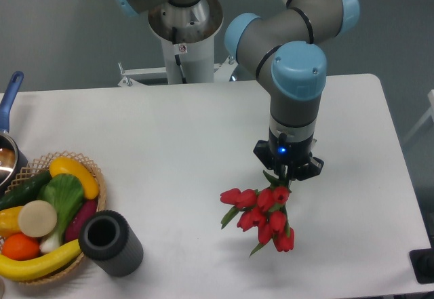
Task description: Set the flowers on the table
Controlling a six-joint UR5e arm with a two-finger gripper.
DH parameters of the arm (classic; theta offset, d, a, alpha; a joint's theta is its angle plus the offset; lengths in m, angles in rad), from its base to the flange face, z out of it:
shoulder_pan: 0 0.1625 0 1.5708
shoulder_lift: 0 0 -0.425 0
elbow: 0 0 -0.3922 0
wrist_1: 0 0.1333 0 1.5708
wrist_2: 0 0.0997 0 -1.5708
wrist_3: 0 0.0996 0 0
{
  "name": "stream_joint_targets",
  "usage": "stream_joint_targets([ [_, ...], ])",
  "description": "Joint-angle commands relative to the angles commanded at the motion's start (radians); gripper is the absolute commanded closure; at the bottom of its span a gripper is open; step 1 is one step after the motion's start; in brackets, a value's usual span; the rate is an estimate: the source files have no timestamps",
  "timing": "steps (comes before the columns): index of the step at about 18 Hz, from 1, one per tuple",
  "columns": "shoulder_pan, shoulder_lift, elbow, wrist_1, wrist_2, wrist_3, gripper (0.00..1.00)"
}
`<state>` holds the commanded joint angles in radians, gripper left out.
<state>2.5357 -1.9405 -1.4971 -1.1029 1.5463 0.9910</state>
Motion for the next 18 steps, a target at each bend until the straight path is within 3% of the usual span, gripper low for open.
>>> stream_joint_targets([
  [7,-0.002,0.002,-0.009,-0.002,0.0,0.002,0.99],
  [12,-0.014,0.002,-0.055,-0.003,0.0,0.003,0.99],
  [18,-0.055,-0.034,-0.086,0.002,0.005,0.002,0.94],
])
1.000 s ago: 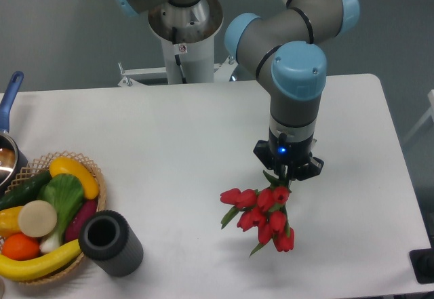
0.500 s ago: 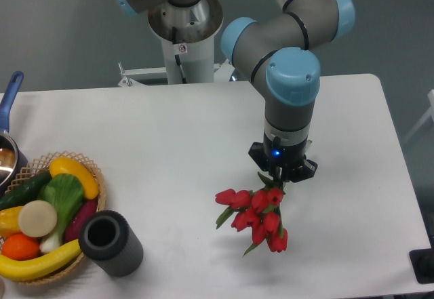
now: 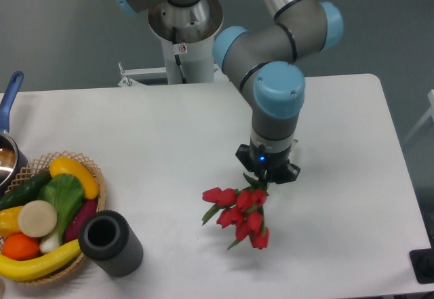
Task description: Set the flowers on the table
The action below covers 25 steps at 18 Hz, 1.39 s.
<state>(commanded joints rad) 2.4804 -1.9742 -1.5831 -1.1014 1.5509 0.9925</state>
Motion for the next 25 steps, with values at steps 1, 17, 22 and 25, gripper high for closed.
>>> stream_joint_targets([
  [1,0.0,-0.002,0.0,0.002,-0.003,0.003,0.9],
  [17,-0.011,-0.006,-0.097,0.241,0.002,-0.006,0.0],
  [22,-0.002,0.037,-0.1,0.236,0.003,0.003,0.0],
  [25,0.012,0.043,-0.097,0.236,0.003,0.003,0.0],
])
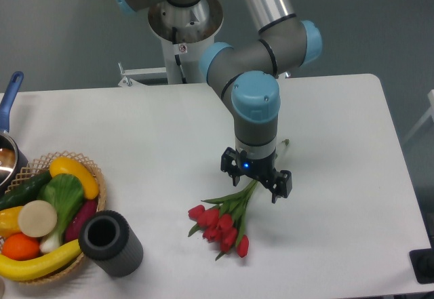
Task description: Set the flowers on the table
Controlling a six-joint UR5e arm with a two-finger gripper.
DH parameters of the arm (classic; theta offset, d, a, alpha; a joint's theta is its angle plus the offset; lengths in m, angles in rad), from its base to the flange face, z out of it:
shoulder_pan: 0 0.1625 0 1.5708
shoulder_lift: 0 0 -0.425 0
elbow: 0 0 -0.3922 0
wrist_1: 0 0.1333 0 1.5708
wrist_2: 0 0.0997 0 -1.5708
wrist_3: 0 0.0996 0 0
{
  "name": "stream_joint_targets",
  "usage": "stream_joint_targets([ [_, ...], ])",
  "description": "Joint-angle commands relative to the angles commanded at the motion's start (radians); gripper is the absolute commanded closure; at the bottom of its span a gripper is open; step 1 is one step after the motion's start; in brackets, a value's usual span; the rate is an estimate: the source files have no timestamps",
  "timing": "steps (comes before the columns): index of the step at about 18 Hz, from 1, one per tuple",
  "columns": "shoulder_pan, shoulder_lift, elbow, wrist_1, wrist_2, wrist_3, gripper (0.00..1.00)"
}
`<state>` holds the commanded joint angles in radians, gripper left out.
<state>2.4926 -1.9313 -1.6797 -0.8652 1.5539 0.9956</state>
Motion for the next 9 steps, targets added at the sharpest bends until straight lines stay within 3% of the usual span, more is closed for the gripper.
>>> stream_joint_targets([
  [5,0.029,0.028,0.002,-0.014,-0.002,0.041,0.0],
  [9,0.055,0.034,0.038,-0.119,0.0,0.109,0.0],
])
